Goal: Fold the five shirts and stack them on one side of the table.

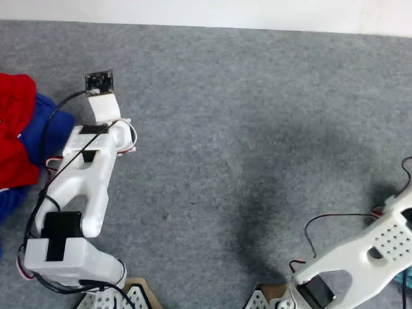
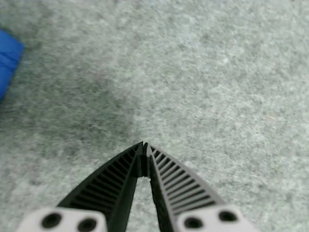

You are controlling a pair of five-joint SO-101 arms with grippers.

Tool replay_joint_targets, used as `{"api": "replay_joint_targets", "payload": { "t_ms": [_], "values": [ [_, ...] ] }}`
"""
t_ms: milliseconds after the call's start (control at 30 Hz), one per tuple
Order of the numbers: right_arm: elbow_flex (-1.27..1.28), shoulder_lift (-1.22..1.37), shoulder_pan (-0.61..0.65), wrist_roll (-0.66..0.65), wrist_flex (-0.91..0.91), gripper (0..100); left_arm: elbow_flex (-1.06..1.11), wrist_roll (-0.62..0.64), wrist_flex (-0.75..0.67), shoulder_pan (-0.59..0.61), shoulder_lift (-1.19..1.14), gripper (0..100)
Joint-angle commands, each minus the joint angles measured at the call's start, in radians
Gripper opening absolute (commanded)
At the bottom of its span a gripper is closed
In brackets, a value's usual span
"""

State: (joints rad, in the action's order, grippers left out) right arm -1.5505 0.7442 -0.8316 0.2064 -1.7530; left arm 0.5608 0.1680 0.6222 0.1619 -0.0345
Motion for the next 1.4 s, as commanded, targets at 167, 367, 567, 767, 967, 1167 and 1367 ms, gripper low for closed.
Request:
{"api": "replay_joint_targets", "payload": {
  "t_ms": [167,367,567,767,967,1167,1367],
  "values": [
    [0.958,-0.677,0.203,0.012,0.005,20.2,-0.064,0.002,0.055,0.076,0.019,25],
    [1.432,-0.928,0.371,0.014,0.130,20.2,-0.245,0.002,0.244,0.262,0.008,25],
    [1.825,-1.076,0.541,0.083,0.371,20.2,-0.308,-0.002,0.261,0.440,0.012,25],
    [2.087,-1.155,0.707,0.084,0.595,20.2,-0.397,-0.003,0.256,0.578,0.008,25],
    [2.299,-1.165,0.782,0.084,0.806,20.2,-0.456,-0.002,0.164,0.628,0.007,25],
    [2.347,-1.164,0.791,0.084,0.857,20.2,-0.453,-0.005,0.135,0.628,0.002,25],
    [2.353,-1.159,0.792,0.084,0.871,20.2,-0.498,-0.005,0.051,0.631,-0.154,25]
  ]
}}
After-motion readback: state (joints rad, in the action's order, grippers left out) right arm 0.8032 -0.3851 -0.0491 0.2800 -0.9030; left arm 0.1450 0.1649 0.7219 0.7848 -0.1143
